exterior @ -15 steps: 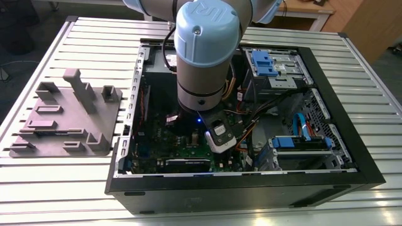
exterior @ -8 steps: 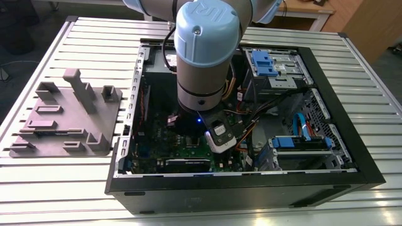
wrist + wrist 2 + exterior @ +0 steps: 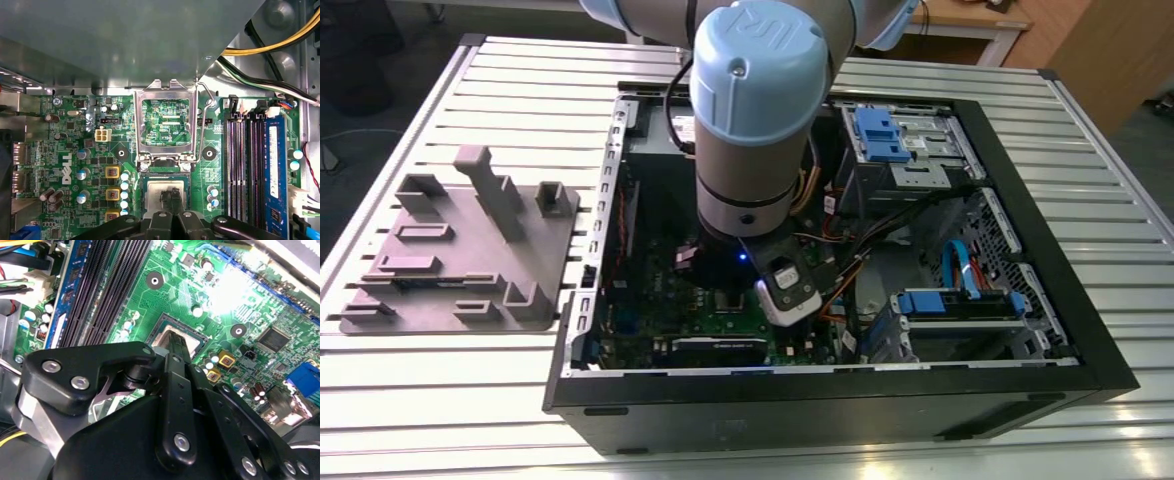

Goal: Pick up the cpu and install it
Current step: 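Place the cpu into insertion slot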

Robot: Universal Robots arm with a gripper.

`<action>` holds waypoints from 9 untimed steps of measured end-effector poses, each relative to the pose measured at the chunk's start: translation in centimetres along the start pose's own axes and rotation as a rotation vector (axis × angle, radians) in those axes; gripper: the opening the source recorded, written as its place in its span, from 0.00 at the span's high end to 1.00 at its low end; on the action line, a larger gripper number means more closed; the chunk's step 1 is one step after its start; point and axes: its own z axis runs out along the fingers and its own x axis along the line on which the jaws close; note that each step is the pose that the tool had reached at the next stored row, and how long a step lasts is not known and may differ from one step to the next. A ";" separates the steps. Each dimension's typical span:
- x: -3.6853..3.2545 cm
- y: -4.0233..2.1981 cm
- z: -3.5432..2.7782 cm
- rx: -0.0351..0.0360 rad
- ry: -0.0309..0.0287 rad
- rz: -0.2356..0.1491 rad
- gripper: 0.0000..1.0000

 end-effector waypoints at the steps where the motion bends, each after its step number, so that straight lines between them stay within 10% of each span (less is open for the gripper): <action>1: 0.02 -0.01 0.05 0.0003 0.0001 0.000 0.90; 9: 0.11 0.03 0.17 -0.0002 0.0000 0.000 0.90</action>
